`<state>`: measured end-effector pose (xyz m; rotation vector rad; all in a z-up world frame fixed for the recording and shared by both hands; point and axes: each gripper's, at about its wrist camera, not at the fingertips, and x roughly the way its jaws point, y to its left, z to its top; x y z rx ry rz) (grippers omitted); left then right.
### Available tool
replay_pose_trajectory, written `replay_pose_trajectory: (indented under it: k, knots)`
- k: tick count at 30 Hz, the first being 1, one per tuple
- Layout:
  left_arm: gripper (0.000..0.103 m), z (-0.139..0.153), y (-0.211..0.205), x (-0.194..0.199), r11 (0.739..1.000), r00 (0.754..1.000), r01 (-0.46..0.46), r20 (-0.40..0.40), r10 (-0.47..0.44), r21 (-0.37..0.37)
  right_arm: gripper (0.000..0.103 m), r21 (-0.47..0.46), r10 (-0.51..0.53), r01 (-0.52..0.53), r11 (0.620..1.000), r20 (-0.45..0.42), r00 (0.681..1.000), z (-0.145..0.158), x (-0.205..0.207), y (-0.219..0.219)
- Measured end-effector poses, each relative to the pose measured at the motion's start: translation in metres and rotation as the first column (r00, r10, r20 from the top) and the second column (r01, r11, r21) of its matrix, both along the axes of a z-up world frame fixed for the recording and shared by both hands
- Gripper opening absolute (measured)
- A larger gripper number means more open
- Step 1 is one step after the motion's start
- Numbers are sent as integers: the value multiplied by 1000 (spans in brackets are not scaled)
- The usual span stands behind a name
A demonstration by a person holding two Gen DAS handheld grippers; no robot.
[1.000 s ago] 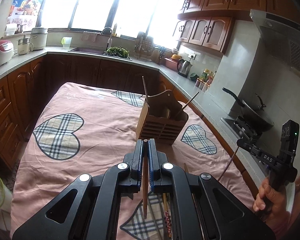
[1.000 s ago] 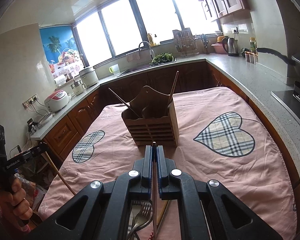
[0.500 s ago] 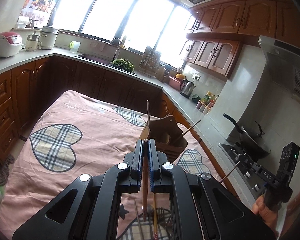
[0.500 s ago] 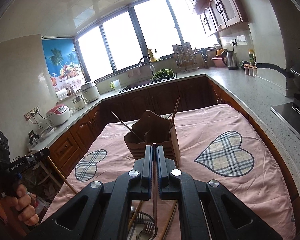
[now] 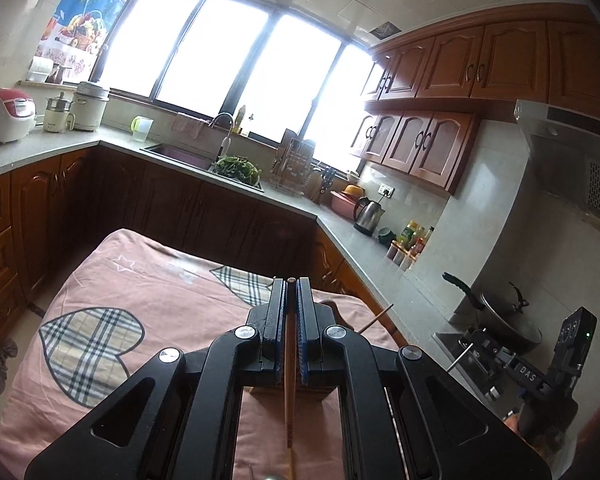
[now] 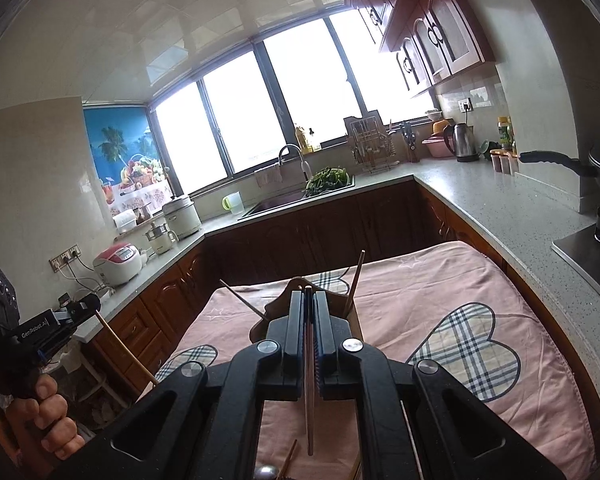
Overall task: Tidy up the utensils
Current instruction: 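Lift both held chopsticks and carry them over the wooden holder, then lower both chopsticks into the holder and open both tools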
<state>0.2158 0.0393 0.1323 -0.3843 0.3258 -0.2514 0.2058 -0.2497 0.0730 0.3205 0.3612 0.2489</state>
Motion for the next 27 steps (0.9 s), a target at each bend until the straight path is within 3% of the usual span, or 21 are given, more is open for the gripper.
replay_pose_trajectory:
  k: [7,14,19,27]
  knots:
    - [4,21,-11,42,1000,998,-8,64,9,-15,4,34,-40,38,999,77,996,24,32,-10]
    - [4,21,-17,90,998,994,-47,93,51,-50,4,64,-89,81,995,131,987,34,70,-15]
    - [4,3,-22,119,994,993,-79,85,85,-71,4,74,-98,90,993,112,989,20,99,-13]
    - [4,-48,-37,145,994,995,-93,29,95,-62,4,54,-109,106,993,50,993,-32,125,-3]
